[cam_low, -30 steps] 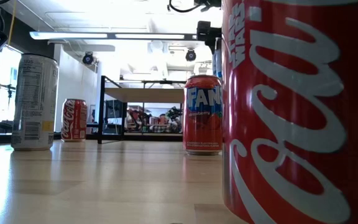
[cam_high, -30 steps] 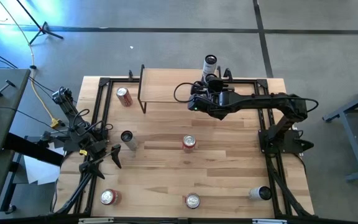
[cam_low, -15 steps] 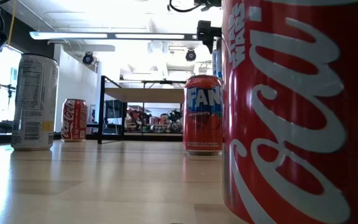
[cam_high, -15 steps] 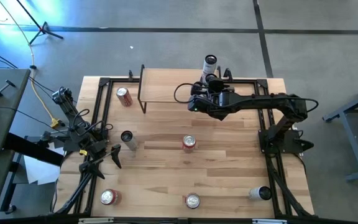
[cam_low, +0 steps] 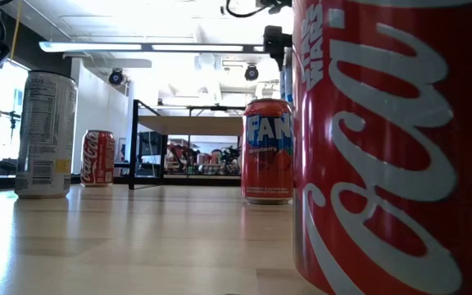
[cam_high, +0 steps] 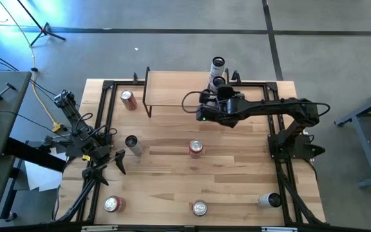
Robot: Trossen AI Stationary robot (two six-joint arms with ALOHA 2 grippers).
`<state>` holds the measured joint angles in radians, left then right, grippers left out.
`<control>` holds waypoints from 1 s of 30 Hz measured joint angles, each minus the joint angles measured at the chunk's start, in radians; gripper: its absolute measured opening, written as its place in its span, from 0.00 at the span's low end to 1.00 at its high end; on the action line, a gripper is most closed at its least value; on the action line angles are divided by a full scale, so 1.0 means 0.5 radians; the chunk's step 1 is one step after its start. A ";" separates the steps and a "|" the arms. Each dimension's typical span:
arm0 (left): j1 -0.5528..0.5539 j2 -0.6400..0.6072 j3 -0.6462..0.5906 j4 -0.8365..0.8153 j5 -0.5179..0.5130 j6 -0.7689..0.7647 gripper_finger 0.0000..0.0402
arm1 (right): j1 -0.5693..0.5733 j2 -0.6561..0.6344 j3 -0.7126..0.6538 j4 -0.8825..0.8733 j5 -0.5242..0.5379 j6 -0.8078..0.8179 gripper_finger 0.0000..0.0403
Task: Place canned beverage on shelf
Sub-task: Put the white blue soda can on the shelf aligned with the white blue soda can, then move the bottom white yellow soda can to the center of the table
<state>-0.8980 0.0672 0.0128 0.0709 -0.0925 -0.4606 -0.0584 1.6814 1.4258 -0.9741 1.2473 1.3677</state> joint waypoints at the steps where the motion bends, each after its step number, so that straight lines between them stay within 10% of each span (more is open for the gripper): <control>1: 0.000 0.000 0.000 0.000 0.000 0.000 0.90 | 0.017 0.000 0.000 -0.078 -0.003 0.090 0.99; 12: 0.000 0.000 0.000 0.000 0.000 0.000 0.90 | 0.249 -0.002 0.000 -0.600 -0.096 0.714 0.99; 30: 0.000 0.000 0.001 0.000 0.000 0.000 0.90 | 0.533 -0.016 0.000 -0.717 -0.332 0.777 0.99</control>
<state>-0.8982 0.0669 0.0131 0.0711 -0.0925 -0.4606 0.2080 1.6733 1.4258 -1.3326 1.0813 1.7562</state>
